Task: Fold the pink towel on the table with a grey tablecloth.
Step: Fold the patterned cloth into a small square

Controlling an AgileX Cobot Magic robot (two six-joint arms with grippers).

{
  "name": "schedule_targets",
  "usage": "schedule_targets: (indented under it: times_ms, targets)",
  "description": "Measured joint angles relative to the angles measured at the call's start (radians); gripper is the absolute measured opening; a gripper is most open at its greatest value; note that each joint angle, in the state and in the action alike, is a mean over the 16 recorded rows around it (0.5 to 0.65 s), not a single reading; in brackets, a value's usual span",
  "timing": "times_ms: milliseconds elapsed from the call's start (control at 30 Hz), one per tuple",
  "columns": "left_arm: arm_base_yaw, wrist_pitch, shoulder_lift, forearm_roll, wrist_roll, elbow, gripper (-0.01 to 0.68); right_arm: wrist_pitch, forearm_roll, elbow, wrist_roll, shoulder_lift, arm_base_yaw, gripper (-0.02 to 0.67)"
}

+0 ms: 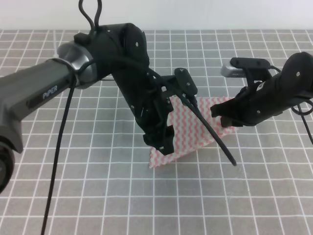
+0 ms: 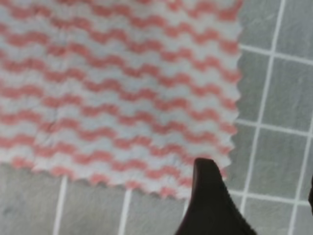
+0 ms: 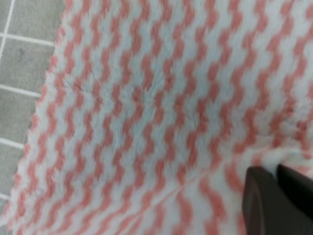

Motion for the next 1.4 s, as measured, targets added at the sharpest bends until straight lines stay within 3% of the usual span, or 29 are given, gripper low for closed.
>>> schedule_targets:
  times_ms: [733,1400]
  targets:
    - [-0.019,-0.07,-0.001,0.113,-0.003,0.126,0.338,-0.051,0.0,0.0,-0.02,0.0,0.0,-0.014]
    - [-0.066,-0.177,-0.005,0.135,0.0,0.133,0.31,-0.063,0.001,0.001,-0.026,-0.012,-0.001,-0.015]
